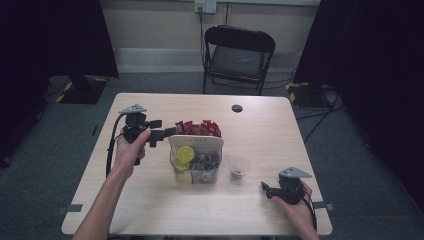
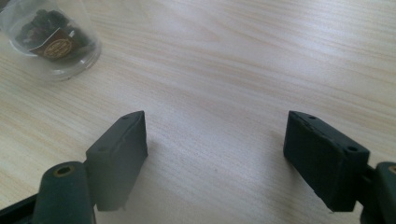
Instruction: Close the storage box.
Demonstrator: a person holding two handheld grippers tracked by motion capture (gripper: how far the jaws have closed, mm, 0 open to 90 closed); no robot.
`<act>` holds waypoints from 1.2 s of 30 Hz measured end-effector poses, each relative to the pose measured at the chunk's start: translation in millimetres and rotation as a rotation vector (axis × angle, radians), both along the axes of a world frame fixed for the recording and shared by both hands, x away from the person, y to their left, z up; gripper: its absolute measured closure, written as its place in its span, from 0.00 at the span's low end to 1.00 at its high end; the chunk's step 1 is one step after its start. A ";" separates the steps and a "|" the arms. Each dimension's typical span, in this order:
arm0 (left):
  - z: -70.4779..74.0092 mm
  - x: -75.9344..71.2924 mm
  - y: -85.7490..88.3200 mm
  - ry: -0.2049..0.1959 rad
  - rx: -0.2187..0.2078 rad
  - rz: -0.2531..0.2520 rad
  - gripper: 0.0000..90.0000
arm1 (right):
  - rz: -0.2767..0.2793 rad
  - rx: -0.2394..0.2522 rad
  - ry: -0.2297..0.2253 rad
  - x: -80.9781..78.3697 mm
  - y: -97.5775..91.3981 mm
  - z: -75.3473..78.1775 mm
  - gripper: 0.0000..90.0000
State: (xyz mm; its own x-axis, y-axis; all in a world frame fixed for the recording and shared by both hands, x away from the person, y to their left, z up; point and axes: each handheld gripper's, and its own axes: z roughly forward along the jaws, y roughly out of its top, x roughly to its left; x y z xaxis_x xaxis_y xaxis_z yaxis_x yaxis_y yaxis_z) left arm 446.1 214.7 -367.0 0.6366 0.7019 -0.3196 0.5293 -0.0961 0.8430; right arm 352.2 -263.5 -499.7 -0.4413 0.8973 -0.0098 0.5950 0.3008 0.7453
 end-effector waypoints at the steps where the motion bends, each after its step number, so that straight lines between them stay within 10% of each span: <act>1: -0.7 -0.5 -0.6 0.002 0.003 -0.005 0.23 | 0.000 0.000 0.000 0.0 0.0 0.0 0.24; 36: -8.1 -15.7 -13.3 0.013 0.062 -0.094 0.18 | -0.004 0.001 0.001 0.2 0.1 0.0 0.24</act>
